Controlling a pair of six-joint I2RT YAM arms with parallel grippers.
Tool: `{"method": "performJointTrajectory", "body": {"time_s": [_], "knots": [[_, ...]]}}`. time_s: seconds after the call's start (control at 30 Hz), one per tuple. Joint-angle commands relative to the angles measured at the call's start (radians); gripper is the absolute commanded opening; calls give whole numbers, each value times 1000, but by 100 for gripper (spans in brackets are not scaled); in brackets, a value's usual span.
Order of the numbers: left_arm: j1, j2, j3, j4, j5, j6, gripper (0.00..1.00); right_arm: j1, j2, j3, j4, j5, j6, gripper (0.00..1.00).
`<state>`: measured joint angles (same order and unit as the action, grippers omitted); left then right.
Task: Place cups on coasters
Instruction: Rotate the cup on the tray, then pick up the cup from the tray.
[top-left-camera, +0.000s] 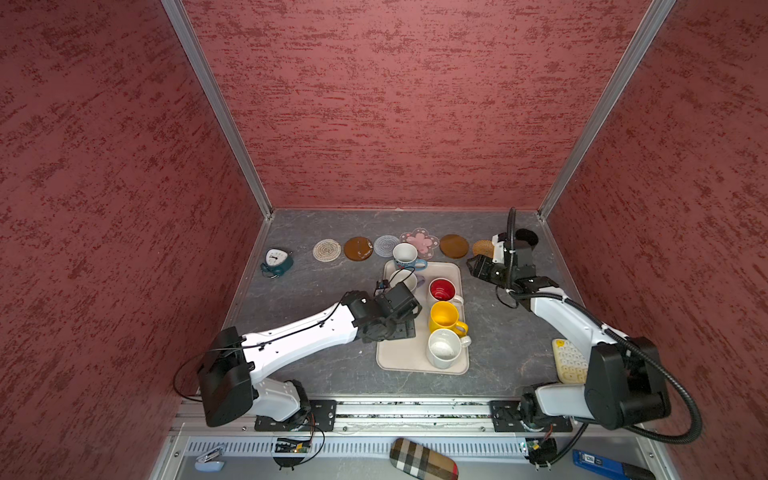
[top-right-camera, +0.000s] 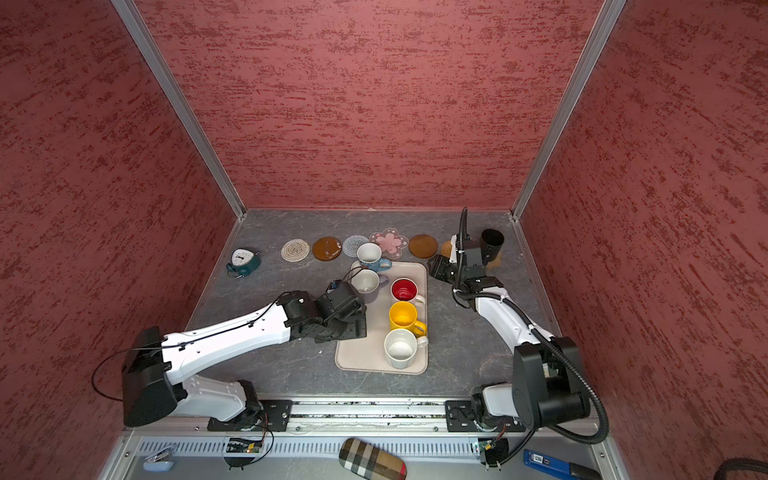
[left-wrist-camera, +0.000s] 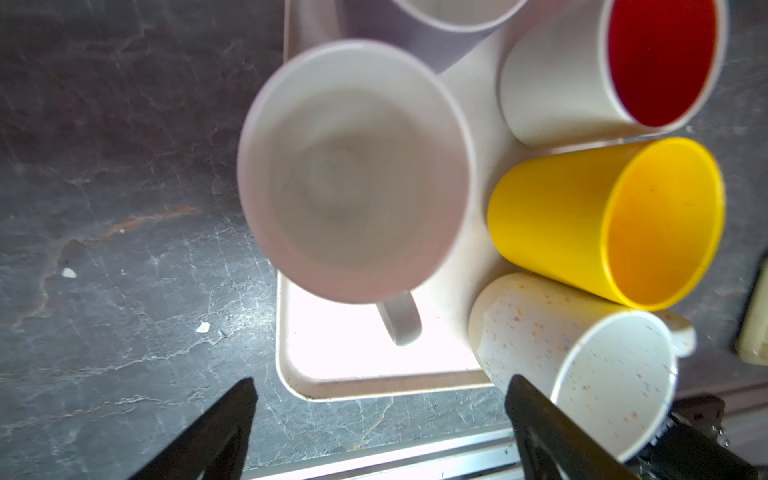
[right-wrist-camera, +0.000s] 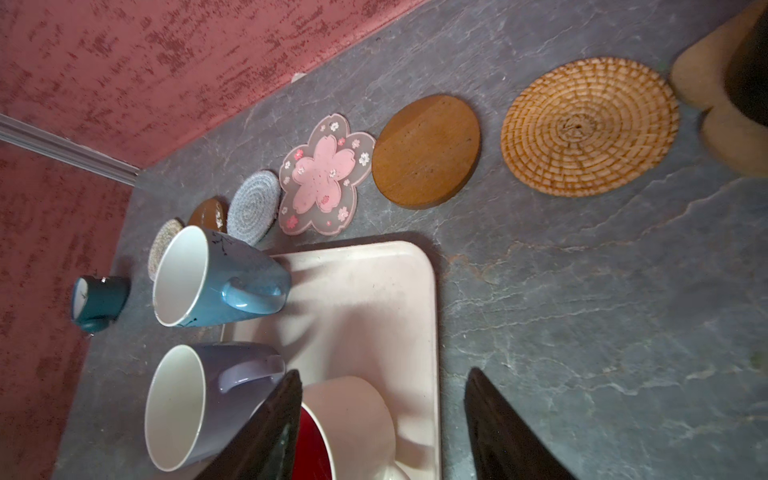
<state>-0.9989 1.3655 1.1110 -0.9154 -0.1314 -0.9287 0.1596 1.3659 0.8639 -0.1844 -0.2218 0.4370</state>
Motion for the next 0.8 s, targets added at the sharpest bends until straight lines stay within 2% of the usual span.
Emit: {"method": "performJointTrajectory", "body": {"time_s": [0.0, 0.17, 0.3, 0.43, 0.6, 0.77], "knots": [[16, -80, 63, -76, -3, 95, 99, -3, 3, 80, -164, 4, -93, 62], [123, -185, 91, -96, 66, 218, 100, 1, 12, 139, -337, -7, -150, 60], [246, -238, 83, -77, 153, 318, 99, 13, -16, 120, -412, -16, -186, 69], [350, -254, 43, -45, 252, 388, 99, 21, -81, 59, -435, -2, -202, 70], [428, -240, 4, -12, 323, 448, 99, 56, -134, -17, -399, -29, -202, 70], [450, -227, -18, 13, 330, 484, 100, 115, -87, -33, -370, -18, -198, 72]]}}
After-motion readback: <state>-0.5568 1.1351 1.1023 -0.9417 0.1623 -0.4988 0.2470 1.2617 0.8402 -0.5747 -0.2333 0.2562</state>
